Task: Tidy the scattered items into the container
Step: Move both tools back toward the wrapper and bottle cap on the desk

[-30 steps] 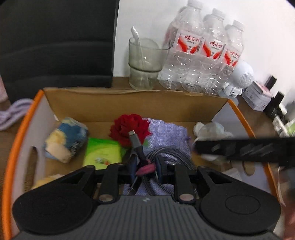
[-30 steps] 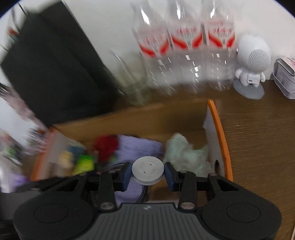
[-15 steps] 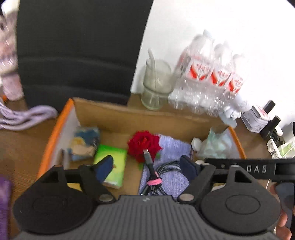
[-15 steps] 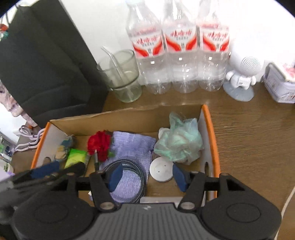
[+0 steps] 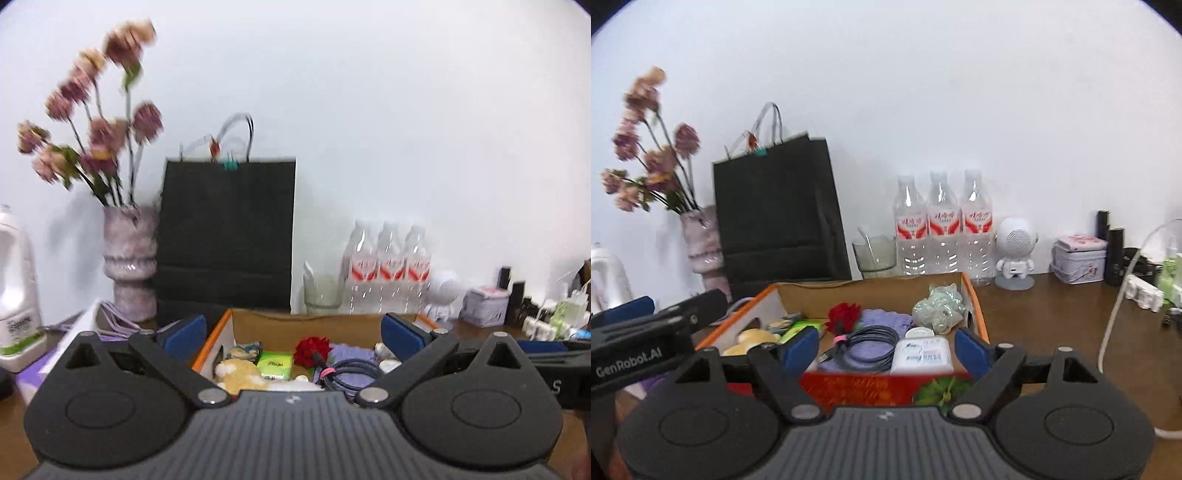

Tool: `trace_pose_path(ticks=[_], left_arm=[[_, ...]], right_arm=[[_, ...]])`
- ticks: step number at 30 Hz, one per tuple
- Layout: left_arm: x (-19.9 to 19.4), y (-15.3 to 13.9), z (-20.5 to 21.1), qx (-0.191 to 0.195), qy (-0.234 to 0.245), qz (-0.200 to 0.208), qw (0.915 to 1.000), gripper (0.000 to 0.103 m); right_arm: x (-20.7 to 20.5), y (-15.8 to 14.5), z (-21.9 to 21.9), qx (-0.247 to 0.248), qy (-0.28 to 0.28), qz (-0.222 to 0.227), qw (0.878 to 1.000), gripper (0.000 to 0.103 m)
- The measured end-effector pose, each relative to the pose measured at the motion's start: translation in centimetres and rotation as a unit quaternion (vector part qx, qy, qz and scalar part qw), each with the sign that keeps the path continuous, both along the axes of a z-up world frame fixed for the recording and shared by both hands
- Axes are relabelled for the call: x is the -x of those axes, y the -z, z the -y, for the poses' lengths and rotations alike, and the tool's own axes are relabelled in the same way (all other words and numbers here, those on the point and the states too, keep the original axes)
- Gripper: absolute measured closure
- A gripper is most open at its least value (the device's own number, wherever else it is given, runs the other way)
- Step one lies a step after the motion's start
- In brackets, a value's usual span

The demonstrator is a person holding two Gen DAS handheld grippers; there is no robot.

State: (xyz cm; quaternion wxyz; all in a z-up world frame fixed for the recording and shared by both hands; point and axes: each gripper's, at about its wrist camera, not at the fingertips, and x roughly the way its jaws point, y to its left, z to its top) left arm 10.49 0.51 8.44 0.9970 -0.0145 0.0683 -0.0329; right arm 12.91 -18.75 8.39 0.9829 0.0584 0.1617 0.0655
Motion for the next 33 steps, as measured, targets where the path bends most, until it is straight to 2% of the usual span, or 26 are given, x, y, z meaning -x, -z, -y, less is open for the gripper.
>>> trace_pose_path(ticks=[7, 14, 17, 20, 24, 33], left_arm=[[8.2, -0.2, -0.5, 0.004, -0.002, 0.011, 0.9999, 0.000], [15.1, 1.3, -0.1, -0.009, 0.009, -0.045, 0.9989, 0.000], [17.3, 2.0, 0.1, -0.020, 0.005, -0.064, 0.9978, 0.000], [19.6, 3.1, 0.0, -0.020, -0.006, -0.073, 0.9971, 0.000], [21.7, 4.4, -0.4, 0.004, -0.005, -0.101, 0.9949, 0.000], [24.4, 5.1, -0.9, -0.001, 0.003, -0.100, 0.9950, 0.000]], right_arm=[[8.9, 0.0, 1.2, 0.005, -0.024, 0.020, 1.000, 0.016], [16.2, 1.9, 1.6, 0.000, -0.058, -0.014, 0.998, 0.012], [18.9, 2.8, 1.6, 0.014, -0.065, -0.029, 0.997, 0.011], [20.7, 3.5, 1.9, 0.014, -0.069, -0.035, 0.997, 0.010], [22.7, 4.5, 1.9, 0.021, -0.071, -0.043, 0.996, 0.010], [25.1, 5.3, 1.5, 0.022, -0.073, -0.050, 0.996, 0.009]])
